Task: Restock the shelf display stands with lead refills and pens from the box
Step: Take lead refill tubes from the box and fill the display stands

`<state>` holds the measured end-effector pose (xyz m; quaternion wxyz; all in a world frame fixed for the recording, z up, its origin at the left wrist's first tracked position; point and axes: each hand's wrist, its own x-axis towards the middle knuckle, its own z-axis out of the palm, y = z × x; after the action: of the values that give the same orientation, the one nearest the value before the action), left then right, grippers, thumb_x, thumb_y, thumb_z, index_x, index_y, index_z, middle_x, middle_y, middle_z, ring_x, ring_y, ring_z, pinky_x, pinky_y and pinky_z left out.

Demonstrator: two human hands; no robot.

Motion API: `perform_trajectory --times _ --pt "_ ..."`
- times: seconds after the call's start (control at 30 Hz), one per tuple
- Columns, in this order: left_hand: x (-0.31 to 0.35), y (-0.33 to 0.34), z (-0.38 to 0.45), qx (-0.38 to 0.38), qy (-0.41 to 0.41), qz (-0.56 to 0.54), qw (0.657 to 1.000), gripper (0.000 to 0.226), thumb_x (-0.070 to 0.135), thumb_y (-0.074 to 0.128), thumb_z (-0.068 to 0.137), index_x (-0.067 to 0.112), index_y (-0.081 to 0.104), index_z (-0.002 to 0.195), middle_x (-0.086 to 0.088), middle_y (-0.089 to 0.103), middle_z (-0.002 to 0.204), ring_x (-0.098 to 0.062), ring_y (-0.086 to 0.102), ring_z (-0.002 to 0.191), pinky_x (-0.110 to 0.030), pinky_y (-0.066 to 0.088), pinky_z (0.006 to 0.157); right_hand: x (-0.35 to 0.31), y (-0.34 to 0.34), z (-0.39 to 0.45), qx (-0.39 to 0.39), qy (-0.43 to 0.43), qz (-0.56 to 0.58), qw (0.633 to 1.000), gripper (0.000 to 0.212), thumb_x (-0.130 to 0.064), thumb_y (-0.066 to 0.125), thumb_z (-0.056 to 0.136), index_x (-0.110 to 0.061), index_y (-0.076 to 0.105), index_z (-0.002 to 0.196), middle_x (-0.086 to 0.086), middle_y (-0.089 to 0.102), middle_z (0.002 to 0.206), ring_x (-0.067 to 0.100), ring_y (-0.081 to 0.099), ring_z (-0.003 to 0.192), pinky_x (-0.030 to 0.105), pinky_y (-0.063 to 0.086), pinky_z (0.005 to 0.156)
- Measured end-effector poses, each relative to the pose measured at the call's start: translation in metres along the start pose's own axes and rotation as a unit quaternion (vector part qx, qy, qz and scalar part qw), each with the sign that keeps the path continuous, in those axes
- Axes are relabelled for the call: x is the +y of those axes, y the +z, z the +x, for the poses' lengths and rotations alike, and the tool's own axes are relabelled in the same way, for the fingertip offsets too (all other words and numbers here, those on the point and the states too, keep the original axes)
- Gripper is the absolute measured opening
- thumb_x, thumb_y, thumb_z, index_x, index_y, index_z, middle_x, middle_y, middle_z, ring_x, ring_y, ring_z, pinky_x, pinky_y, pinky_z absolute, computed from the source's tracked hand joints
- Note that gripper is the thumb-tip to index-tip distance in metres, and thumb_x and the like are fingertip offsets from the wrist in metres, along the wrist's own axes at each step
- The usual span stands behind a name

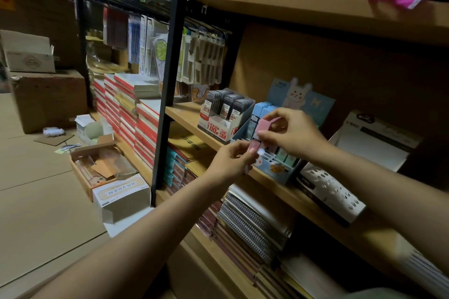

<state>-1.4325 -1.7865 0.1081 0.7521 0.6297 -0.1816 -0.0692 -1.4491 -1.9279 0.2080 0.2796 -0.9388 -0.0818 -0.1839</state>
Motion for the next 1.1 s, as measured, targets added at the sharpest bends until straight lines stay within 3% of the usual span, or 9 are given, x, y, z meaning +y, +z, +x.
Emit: perform_trajectory --times 0.07,0.13,0.27,0.37,0.47,0.67,0.8,0.97,1.1 --pt "-0.002 0.0 0.003 0.046 0.054 0.142 0.987 0.034 0.028 0.059 0.094 0.019 0.053 0.125 0.0 0.058 0.115 -0.017 0.058 0.107 -0.034 0.052 0.092 0.0 -0.015 0.006 0.03 -0.004 0.019 0.999 0.033 -0.018 0.078 0.08 -0.021 0.062 0.108 -0.01 0.064 0.087 -0.006 0.064 0.072 0.006 0.048 0.056" --pt "-0.009 -0.002 0.004 0.084 0.134 0.334 0.929 0.045 0.035 0.06 0.092 0.022 0.045 0.133 -0.002 0.043 0.133 -0.016 0.043 0.124 -0.031 0.042 0.103 0.0 -0.035 0.014 0.096 -0.028 -0.002 0.995 0.04 -0.02 0.079 0.079 -0.022 0.059 0.114 -0.005 0.066 0.097 0.008 0.068 0.084 0.019 0.055 0.073" --pt "-0.022 -0.003 0.007 0.0 0.166 0.53 0.831 0.059 0.055 0.049 0.092 0.039 0.028 0.146 0.002 0.003 0.16 -0.025 0.001 0.147 -0.047 0.009 0.117 0.004 -0.052 0.018 0.161 -0.082 -0.104 0.978 0.031 -0.022 0.08 0.079 -0.019 0.061 0.103 -0.006 0.065 0.09 0.013 0.066 0.081 0.03 0.057 0.078" --pt "-0.032 0.0 0.009 -0.048 0.167 0.587 0.791 0.062 0.058 0.041 0.094 0.043 0.018 0.149 0.001 -0.007 0.162 -0.024 -0.009 0.148 -0.045 -0.007 0.115 0.013 -0.043 0.018 0.148 -0.088 -0.124 0.977 0.029 -0.019 0.079 0.08 -0.017 0.059 0.1 0.001 0.069 0.092 0.015 0.067 0.081 0.03 0.057 0.075" --pt "-0.037 -0.001 0.007 -0.066 0.155 0.587 0.792 0.062 0.055 0.044 0.095 0.045 0.015 0.149 -0.002 -0.006 0.162 -0.024 -0.008 0.149 -0.05 0.001 0.121 0.023 -0.035 0.018 0.144 -0.08 -0.139 0.977 0.029 -0.02 0.08 0.079 -0.022 0.057 0.096 0.002 0.07 0.094 0.014 0.066 0.08 0.028 0.054 0.072" --pt "-0.04 -0.008 0.01 -0.073 0.172 0.6 0.778 0.064 0.054 0.043 0.095 0.047 0.012 0.15 -0.004 -0.007 0.163 -0.023 -0.008 0.149 -0.05 0.006 0.121 0.033 -0.018 0.015 0.129 -0.065 -0.17 0.975 0.028 -0.022 0.079 0.079 -0.022 0.057 0.096 0.002 0.07 0.096 0.018 0.067 0.087 0.042 0.057 0.078" --pt "-0.041 -0.007 0.009 -0.076 0.173 0.593 0.783 0.064 0.052 0.045 0.095 0.045 0.013 0.15 -0.004 -0.006 0.163 -0.025 -0.007 0.149 -0.05 0.009 0.121 0.035 -0.012 0.012 0.132 -0.058 -0.152 0.978 0.028 -0.02 0.078 0.08 -0.023 0.055 0.096 0.003 0.07 0.1 0.019 0.066 0.089 0.038 0.056 0.078" --pt "-0.037 -0.008 0.008 -0.081 0.172 0.594 0.782 0.064 0.048 0.047 0.096 0.043 0.015 0.151 -0.005 -0.005 0.162 -0.026 -0.005 0.149 -0.051 0.012 0.121 0.035 -0.012 0.014 0.112 -0.048 -0.193 0.974 0.025 -0.025 0.077 0.08 -0.023 0.056 0.094 0.001 0.068 0.097 0.023 0.062 0.096 0.051 0.049 0.09" --pt "-0.037 -0.008 0.008 -0.082 0.185 0.595 0.778 0.063 0.045 0.048 0.096 0.041 0.017 0.152 -0.008 -0.002 0.162 -0.027 -0.002 0.15 -0.051 0.016 0.12 0.039 -0.008 0.018 0.113 -0.018 -0.234 0.965 0.027 -0.028 0.078 0.078 -0.019 0.059 0.094 0.005 0.058 0.111 0.026 0.052 0.109 0.048 0.042 0.097"
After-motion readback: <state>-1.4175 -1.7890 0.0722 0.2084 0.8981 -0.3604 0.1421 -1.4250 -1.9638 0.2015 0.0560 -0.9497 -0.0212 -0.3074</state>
